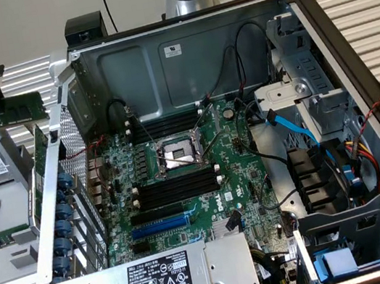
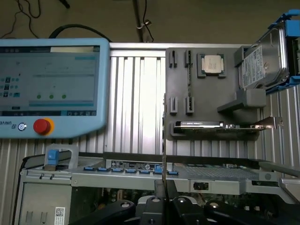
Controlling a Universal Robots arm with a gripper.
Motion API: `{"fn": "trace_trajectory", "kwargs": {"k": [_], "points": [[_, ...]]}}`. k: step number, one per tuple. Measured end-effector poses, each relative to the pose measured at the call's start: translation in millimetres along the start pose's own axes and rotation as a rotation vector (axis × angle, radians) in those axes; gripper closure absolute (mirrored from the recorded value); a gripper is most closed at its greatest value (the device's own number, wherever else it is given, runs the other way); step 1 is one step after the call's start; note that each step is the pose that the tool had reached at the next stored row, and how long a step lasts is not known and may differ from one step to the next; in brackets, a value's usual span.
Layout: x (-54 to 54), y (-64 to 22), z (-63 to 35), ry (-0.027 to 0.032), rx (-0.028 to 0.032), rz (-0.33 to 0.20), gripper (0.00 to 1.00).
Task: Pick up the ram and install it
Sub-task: 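Pick up the ram and move it above insertion slot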
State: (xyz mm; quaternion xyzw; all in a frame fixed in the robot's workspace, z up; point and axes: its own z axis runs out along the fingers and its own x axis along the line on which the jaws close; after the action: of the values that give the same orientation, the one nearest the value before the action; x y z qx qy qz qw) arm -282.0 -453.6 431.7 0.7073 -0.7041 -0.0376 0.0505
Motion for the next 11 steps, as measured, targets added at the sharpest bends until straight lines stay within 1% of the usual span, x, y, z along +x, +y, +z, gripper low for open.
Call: {"fn": "trace_trajectory", "kwargs": {"k": [1,3,4,6,7,8,9,10,11], "points": [[0.0,0.0,0.0,0.0006,0.0054,-0.001,0.87],[0.0,-0.7,-0.1,0.0017,0.0415,-0.003,0.87],[0.0,-1.2,-0.2,0.0019,0.0585,-0.004,0.87],[0.0,-2.8,-0.4,0.0022,0.0951,-0.005,0.87],[0.0,-3.9,-0.5,0.0025,0.1095,-0.005,0.87],[0.0,-6.0,-0.7,0.0023,0.1208,-0.005,0.87],[0.0,-8.4,-0.8,0.0022,0.1272,-0.005,0.87],[0.0,-12.1,-1.2,0.0021,0.1312,-0.005,0.87],[0.1,-16.2,-1.4,0.0020,0.1330,-0.005,0.87]]}}
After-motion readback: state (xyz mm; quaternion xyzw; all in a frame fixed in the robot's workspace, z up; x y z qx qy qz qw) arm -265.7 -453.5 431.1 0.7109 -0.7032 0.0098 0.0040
